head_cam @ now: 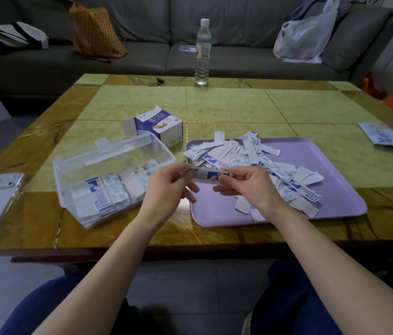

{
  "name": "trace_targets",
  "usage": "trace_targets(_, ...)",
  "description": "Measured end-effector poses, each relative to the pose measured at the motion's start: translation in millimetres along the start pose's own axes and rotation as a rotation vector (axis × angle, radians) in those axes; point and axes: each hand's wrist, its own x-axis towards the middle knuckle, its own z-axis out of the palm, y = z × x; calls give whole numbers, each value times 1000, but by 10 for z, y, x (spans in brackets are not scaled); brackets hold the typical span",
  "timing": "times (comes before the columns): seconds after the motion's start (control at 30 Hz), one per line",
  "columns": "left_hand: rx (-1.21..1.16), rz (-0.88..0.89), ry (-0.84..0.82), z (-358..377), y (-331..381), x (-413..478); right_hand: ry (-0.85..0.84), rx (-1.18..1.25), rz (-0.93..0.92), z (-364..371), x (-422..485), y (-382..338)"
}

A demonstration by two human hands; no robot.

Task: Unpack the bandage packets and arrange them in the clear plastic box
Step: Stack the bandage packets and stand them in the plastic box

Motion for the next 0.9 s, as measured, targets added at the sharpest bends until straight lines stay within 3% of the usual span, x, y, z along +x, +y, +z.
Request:
trace_targets(0.1, -26, 10, 94, -61, 68, -41, 41, -1, -74, 132, -37, 7)
trace_targets(0.23, -159, -23, 61, -199, 135, -46, 36, 75, -99, 249, -86, -10)
trace_targets(0.5, -50, 80, 171, -307, 175, -149, 130, -13, -166, 462, -98, -47)
trace_targets(0.67, 108, 240, 159, -565, 170, -163, 139, -620, -436, 580, -93, -104)
trace_targets(0.9, 380, 394, 178, -906, 128, -251, -27, -738, -594, 932, -76, -352)
